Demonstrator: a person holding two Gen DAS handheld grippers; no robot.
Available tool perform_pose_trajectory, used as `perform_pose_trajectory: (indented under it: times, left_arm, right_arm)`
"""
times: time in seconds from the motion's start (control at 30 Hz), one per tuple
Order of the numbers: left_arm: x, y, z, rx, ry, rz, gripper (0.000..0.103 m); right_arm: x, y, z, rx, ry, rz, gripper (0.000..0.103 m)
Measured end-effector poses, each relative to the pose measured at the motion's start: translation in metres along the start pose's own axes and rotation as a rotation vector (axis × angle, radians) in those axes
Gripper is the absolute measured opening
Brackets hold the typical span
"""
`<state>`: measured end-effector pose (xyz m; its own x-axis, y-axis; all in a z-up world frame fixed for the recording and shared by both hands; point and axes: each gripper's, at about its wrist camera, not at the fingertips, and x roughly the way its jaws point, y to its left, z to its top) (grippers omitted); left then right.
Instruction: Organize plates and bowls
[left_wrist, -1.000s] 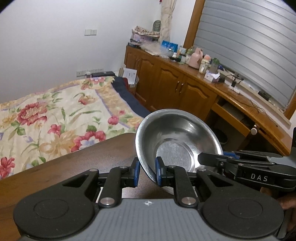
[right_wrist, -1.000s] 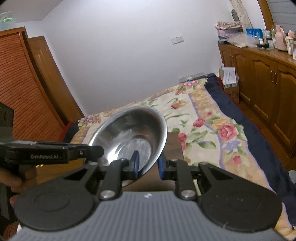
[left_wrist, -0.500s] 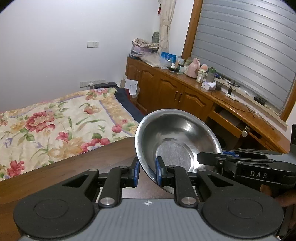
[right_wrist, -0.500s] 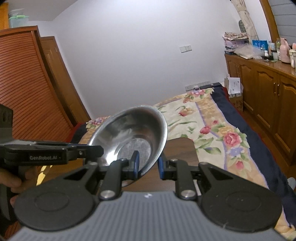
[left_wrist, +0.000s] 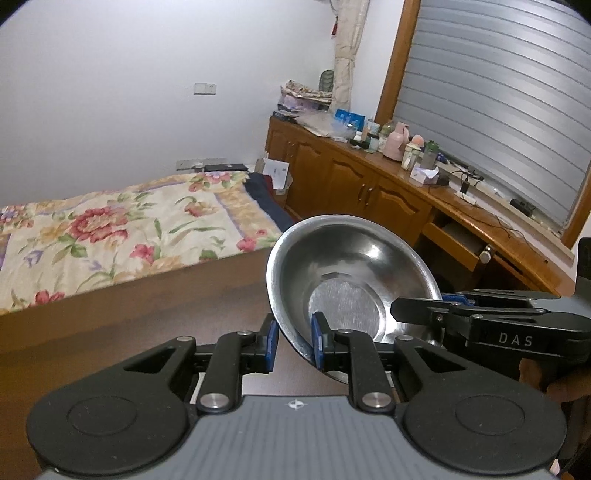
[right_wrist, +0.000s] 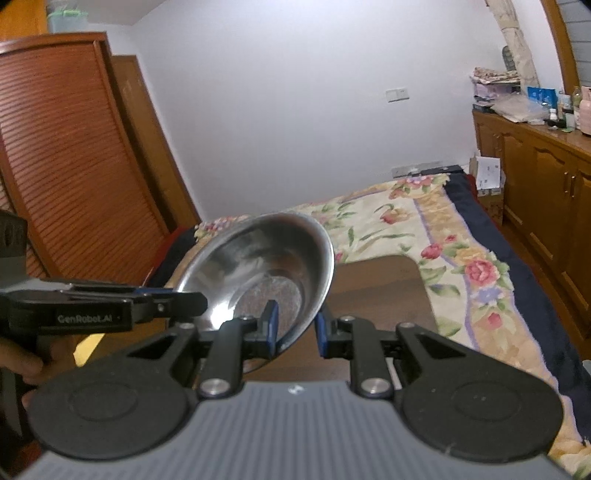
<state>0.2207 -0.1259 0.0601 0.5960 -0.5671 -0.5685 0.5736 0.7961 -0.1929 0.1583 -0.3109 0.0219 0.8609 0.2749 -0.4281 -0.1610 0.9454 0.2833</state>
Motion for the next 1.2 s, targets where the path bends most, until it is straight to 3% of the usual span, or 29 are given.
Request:
perform_pose_trajectory:
  times: [0.4, 0.77, 1.2]
  left_arm:
    - [-0.021, 0.002, -0.052, 0.043, 0.035, 0.059, 0.021]
    - [-0.032, 0.006, -0.092, 0.017, 0.048, 0.074, 0.022]
    - [-0.040, 0.001, -0.119, 0.006, 0.031, 0.116, 0.024]
  right_arm:
    - [-0.001, 0.020, -0.044, -0.004, 0.070, 0.054, 0.023]
    - [-0.002, 0.033, -0.071, 0.012, 0.112, 0.089, 0.023]
    - [-0.003, 0.045, -0.088, -0.031, 0.126, 0.092, 0.023]
